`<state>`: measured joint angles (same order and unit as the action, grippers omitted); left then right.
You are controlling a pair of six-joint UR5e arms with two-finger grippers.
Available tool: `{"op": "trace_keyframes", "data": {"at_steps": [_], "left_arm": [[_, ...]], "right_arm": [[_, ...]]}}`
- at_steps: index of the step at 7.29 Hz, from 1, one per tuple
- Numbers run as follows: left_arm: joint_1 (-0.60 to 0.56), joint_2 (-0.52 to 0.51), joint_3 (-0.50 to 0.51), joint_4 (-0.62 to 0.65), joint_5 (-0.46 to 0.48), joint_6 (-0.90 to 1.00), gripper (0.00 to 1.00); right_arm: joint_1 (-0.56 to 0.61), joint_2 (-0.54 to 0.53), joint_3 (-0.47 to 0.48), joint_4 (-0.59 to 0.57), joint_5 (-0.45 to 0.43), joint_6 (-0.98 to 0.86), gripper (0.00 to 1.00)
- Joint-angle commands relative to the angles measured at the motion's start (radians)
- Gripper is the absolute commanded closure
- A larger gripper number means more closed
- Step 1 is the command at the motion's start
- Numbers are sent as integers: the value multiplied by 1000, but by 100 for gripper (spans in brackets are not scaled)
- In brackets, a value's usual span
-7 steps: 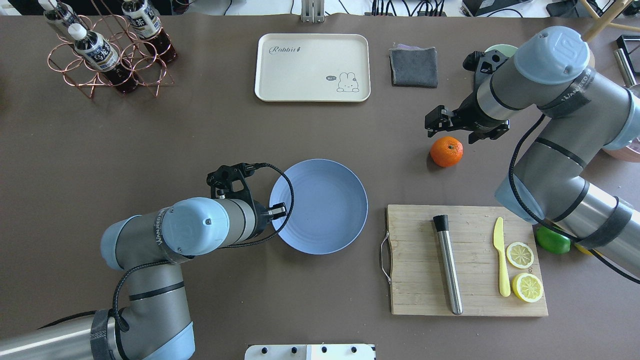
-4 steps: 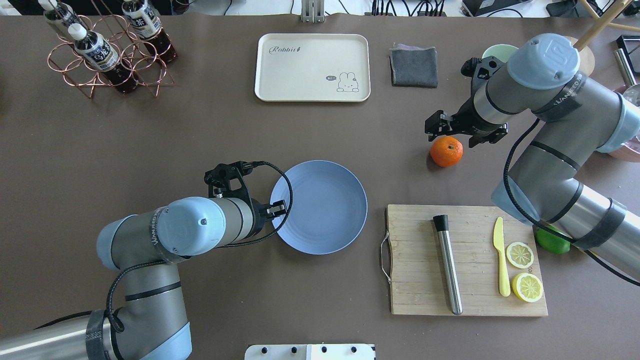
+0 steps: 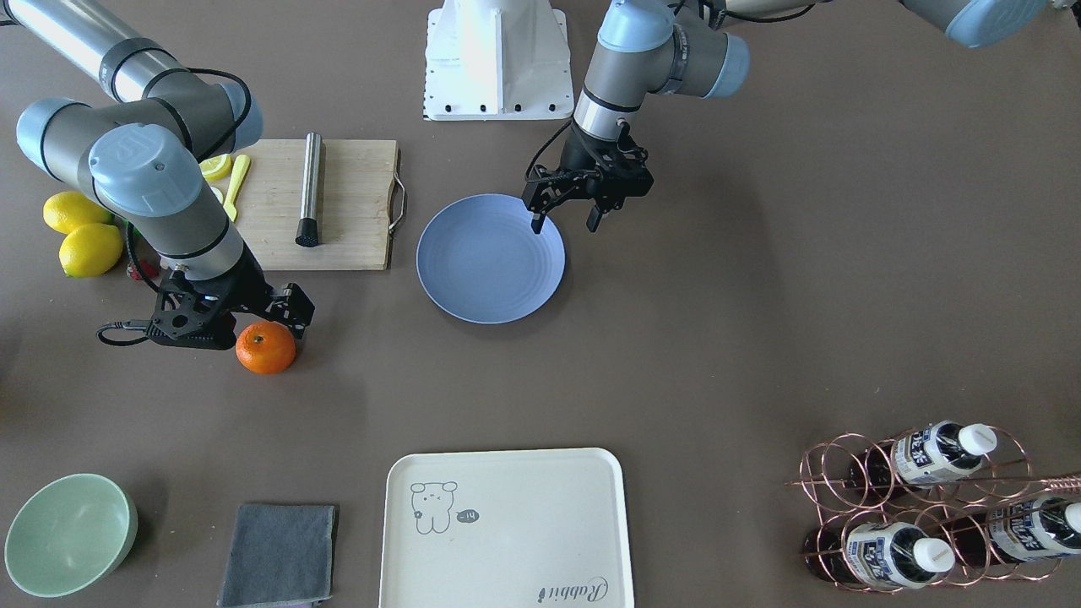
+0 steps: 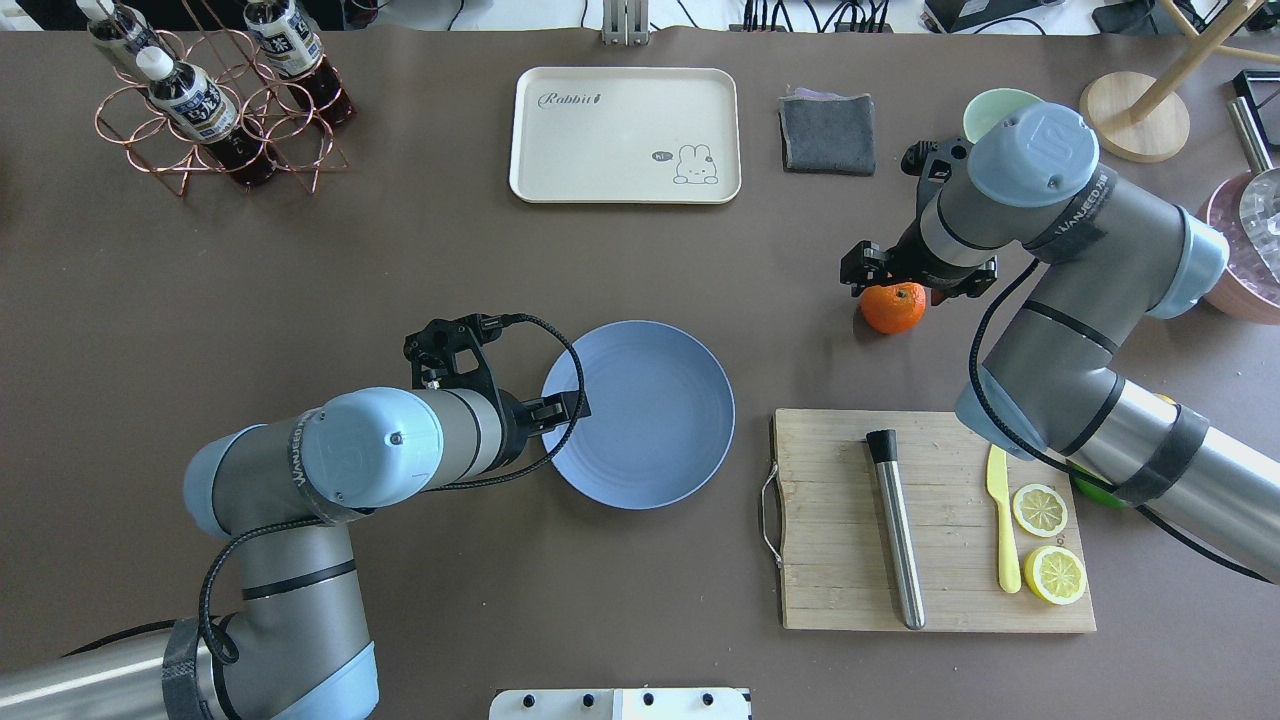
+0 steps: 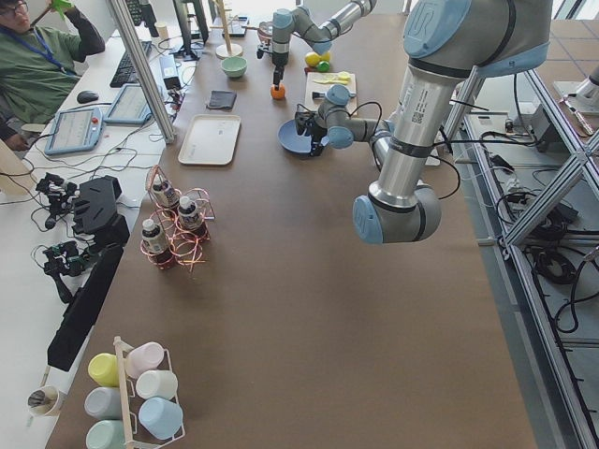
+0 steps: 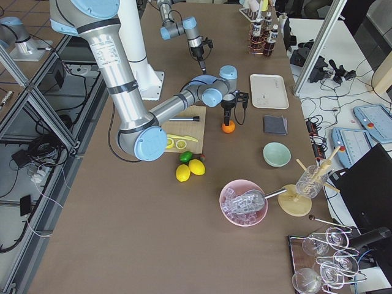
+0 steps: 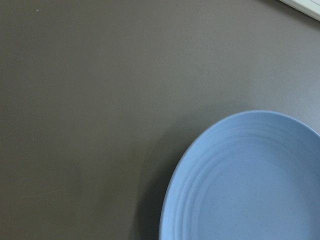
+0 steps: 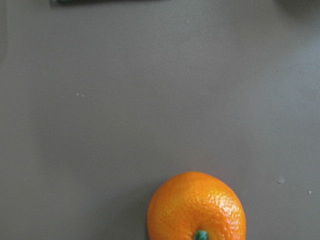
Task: Pick orange to plate
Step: 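Close the right gripper on the orange and lift it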
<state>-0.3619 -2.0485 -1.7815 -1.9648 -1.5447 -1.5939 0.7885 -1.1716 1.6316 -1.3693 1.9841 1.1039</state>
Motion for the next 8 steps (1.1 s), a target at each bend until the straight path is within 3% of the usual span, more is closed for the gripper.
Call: {"op": "trace_keyframes", "data": {"at_steps": [1, 4, 6, 8], "left_arm": [[0, -1, 2, 0, 2, 0, 2], [0, 2, 7, 0, 2, 0, 2], [0, 7, 8, 0, 2, 0, 2], [0, 7, 10, 0, 2, 0, 2]], "right_arm": [[-9, 1, -38, 1, -17, 5, 0], [-25, 9, -55, 0, -42, 10, 2], [-26, 10, -64, 1, -44, 57, 12], [-38, 12, -65, 1, -79, 57, 88]]}}
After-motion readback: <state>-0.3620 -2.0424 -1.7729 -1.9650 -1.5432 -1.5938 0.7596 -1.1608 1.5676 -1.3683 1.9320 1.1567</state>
